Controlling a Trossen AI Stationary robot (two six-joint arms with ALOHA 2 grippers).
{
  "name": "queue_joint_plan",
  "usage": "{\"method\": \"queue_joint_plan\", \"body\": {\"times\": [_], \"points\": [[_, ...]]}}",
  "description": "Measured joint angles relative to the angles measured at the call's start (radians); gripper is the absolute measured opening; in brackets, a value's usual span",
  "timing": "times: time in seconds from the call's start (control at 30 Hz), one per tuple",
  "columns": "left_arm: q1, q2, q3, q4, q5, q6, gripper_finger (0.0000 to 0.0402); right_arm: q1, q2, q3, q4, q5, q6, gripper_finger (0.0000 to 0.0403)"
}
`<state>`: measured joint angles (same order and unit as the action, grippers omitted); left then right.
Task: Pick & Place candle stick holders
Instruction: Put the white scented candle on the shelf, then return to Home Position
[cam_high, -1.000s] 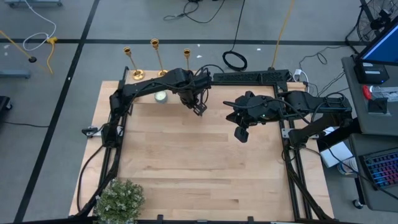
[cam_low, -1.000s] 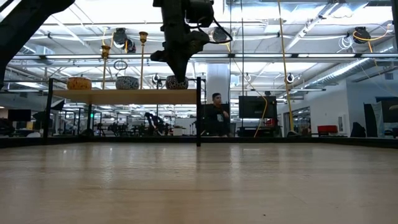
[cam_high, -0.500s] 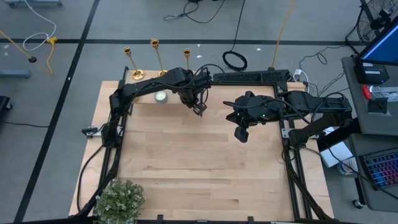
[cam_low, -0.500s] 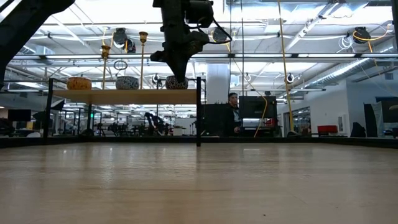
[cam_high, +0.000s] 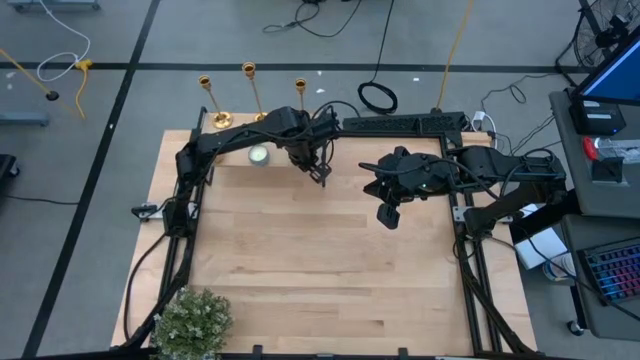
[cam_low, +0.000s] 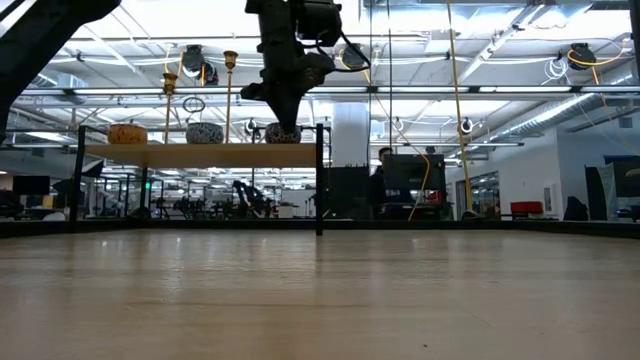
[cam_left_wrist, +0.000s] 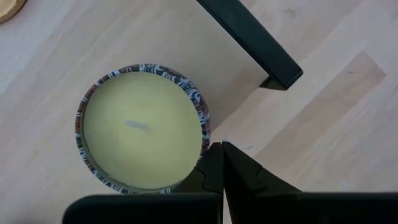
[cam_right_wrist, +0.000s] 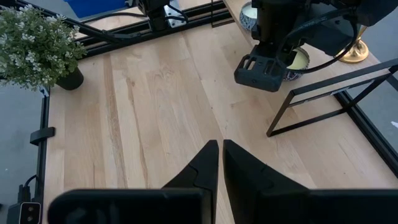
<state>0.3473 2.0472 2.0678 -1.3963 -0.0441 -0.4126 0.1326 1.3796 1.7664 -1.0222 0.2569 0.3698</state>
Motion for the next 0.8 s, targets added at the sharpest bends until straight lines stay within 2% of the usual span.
{"method": "queue_joint_plan", "body": {"times": [0.37, 0.53, 0.8], "points": [[0.004, -0.004, 0.000, 0.004, 0.027, 0.008, 0.0000, 0.000, 0.000, 0.000, 0.000, 0.000, 0.000, 0.0018], [-0.030, -0.066, 0.007, 0.064, 0.050, -0.008, 0.0000, 0.000, 0.000, 0.000, 0.000, 0.000, 0.000, 0.0018], [-0.055, -0.318, 0.066, 0.135, -0.134, -0.064, 0.0000, -0.002, 0.000, 0.000, 0.010, 0.005, -0.014, 0.0018]]}}
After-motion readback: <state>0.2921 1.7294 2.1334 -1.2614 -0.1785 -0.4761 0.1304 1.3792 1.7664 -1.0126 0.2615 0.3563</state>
